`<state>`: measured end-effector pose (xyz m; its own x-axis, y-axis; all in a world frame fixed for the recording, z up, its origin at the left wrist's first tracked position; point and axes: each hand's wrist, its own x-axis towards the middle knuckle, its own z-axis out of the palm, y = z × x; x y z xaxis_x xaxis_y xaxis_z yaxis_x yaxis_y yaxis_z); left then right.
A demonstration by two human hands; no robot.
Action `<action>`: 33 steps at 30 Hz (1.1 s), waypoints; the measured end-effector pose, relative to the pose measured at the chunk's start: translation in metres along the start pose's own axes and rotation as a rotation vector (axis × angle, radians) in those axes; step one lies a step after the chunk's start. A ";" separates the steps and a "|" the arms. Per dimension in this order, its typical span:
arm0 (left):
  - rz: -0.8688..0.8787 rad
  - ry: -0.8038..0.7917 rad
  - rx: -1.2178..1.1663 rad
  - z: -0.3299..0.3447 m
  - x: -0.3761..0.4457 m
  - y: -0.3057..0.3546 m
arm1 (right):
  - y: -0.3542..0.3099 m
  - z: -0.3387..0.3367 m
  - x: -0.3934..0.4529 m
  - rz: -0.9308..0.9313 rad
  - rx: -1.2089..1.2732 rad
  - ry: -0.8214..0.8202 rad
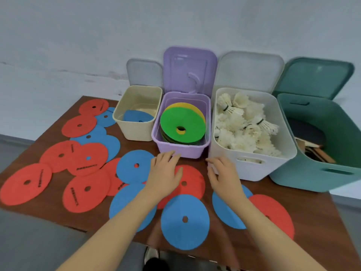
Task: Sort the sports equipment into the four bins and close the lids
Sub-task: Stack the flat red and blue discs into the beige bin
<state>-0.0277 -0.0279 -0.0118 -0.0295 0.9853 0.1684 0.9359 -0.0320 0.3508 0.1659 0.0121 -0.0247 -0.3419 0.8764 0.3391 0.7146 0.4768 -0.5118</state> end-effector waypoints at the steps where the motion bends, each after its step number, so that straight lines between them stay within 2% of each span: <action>1: -0.011 -0.027 -0.013 0.009 -0.009 0.010 | 0.012 -0.003 -0.014 0.028 -0.027 -0.008; 4: -0.024 -0.145 -0.035 0.039 -0.028 0.035 | 0.050 -0.009 -0.056 0.183 -0.133 -0.073; 9: 0.007 -0.346 -0.005 0.087 -0.036 0.074 | 0.098 -0.017 -0.108 0.595 -0.328 -0.222; 12: 0.016 -0.511 0.057 0.112 -0.034 0.089 | 0.115 -0.018 -0.130 0.812 -0.429 -0.253; 16: -0.014 -0.632 0.093 0.135 -0.035 0.098 | 0.120 -0.007 -0.143 1.052 -0.290 -0.227; 22: -0.030 -0.579 0.016 0.140 -0.035 0.092 | 0.109 0.007 -0.126 1.020 -0.252 -0.153; 27: -0.052 -0.518 -0.069 0.135 -0.038 0.091 | 0.093 0.019 -0.117 0.780 -0.117 -0.099; 30: -0.050 -0.478 -0.068 0.135 -0.039 0.090 | 0.098 0.017 -0.123 0.858 -0.157 -0.058; 33: -0.061 -0.437 0.050 0.140 -0.037 0.096 | 0.105 0.013 -0.126 0.865 -0.208 -0.132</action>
<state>0.1123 -0.0444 -0.1132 0.0556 0.9640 -0.2601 0.9531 0.0264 0.3015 0.2758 -0.0473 -0.1311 0.3091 0.9302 -0.1982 0.8465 -0.3641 -0.3884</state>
